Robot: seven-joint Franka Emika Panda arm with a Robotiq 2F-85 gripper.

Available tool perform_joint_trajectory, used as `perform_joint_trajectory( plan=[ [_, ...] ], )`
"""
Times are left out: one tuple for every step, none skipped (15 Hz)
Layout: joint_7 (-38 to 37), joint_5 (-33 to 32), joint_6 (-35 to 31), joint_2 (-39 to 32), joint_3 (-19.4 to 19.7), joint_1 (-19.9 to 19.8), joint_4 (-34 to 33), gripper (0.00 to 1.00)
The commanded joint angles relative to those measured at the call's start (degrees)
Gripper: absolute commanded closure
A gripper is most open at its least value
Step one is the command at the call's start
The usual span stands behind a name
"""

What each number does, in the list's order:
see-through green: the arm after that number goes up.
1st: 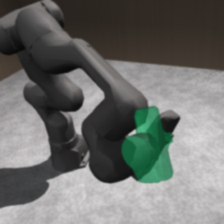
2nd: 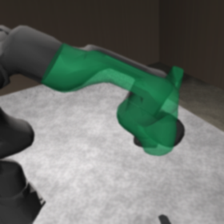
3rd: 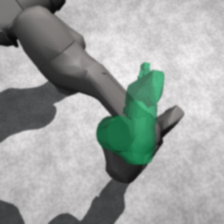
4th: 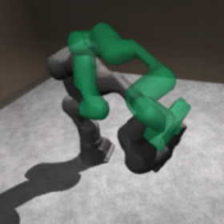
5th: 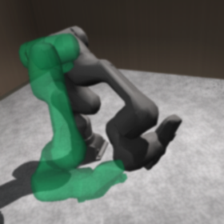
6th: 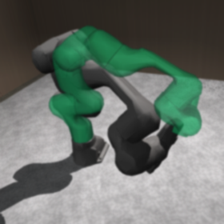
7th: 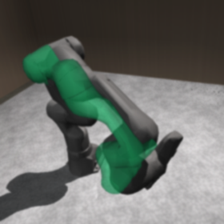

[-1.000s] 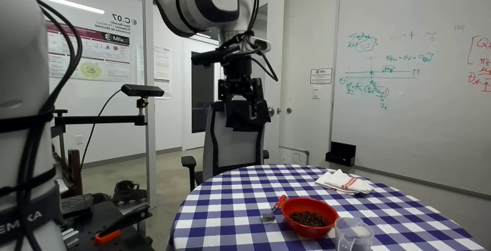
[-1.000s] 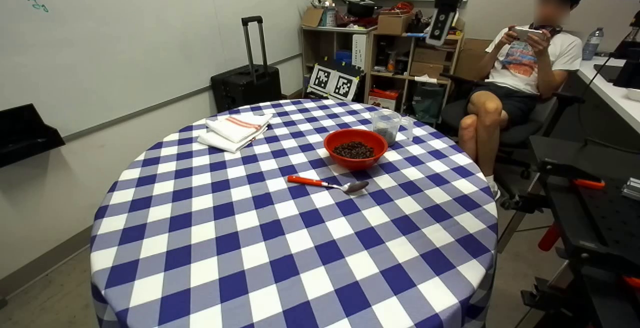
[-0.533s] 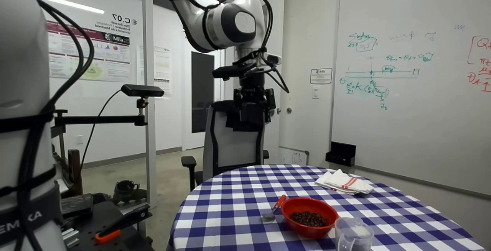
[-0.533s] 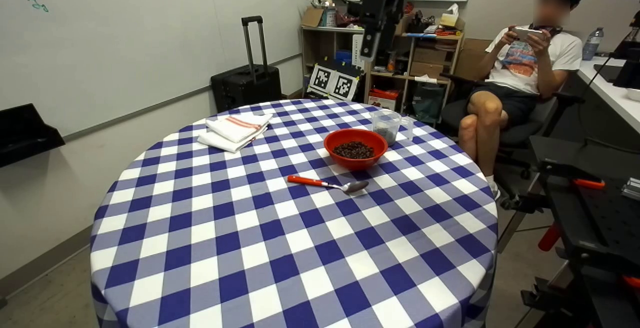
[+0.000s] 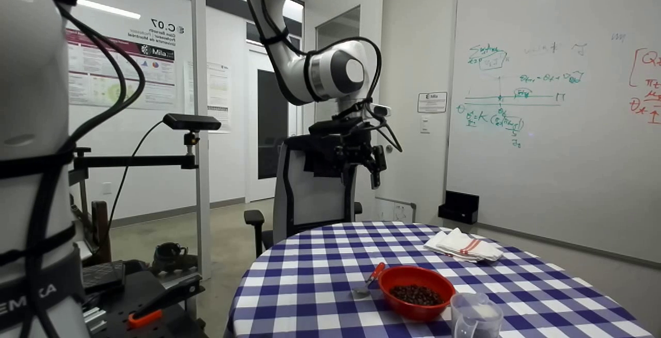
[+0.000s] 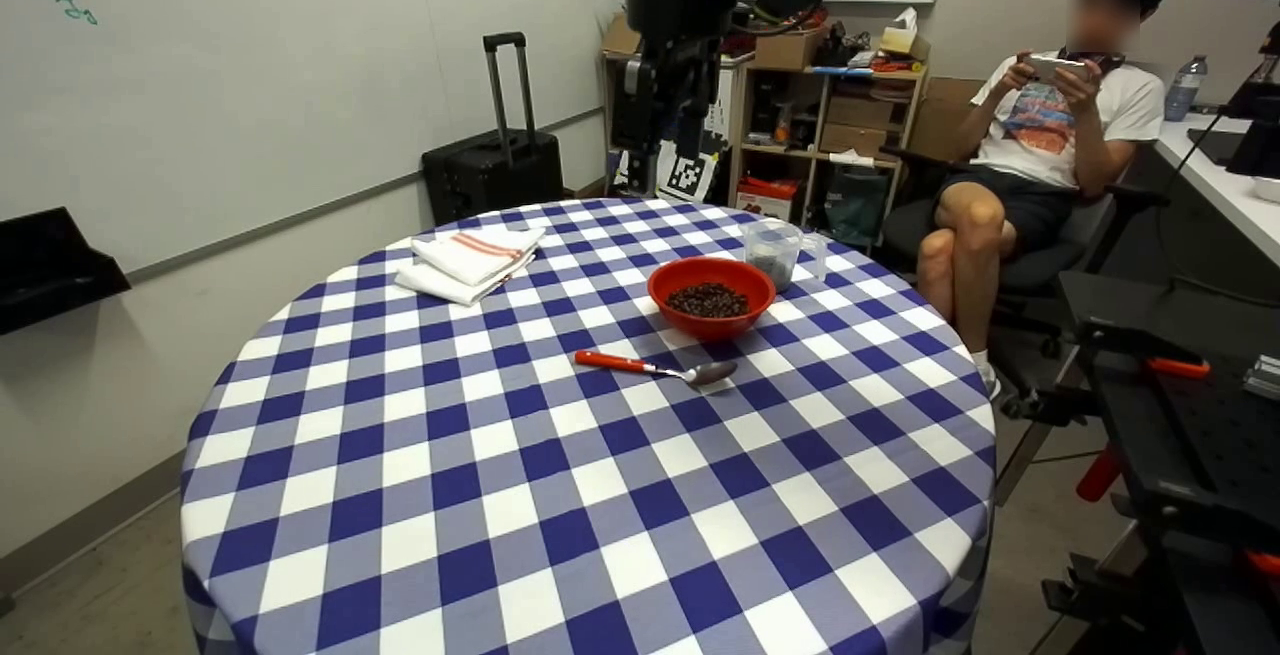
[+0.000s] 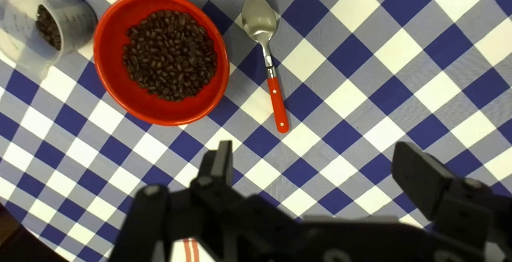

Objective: Pick up the spoon from the table and scoop some of the contents in the bowl and put the scooped contents in the jar

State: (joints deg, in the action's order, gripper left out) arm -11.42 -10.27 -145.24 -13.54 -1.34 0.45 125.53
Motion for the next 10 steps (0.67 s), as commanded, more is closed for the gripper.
perform_joint_trajectory(
  plan=[
    [-3.7,-4.1,-0.6,-8.5,2.6,3.5,-8.0,0.0],
    [-4.1,-4.7,-0.7,-10.3,3.3,4.3,-9.7,0.0],
    [-4.1,-4.8,-1.1,-12.3,3.8,4.7,-11.2,0.0],
    [-4.2,-5.0,-1.2,-13.9,4.4,5.2,-12.5,0.0],
    [-3.4,-4.0,-1.1,-15.7,4.5,5.1,-13.8,0.0],
    [-3.2,-3.9,-1.5,-17.3,5.0,5.4,-14.9,0.0],
    [-2.9,-3.6,-1.9,-18.7,5.3,5.4,-15.8,0.0],
    [-2.5,-3.0,-2.2,-20.2,5.4,5.2,-16.8,0.0],
    [-2.0,-2.6,-2.6,-21.7,5.5,4.9,-17.7,0.0],
    [-1.7,-2.2,-2.7,-22.9,5.5,4.7,-18.5,0.0]
  ],
)
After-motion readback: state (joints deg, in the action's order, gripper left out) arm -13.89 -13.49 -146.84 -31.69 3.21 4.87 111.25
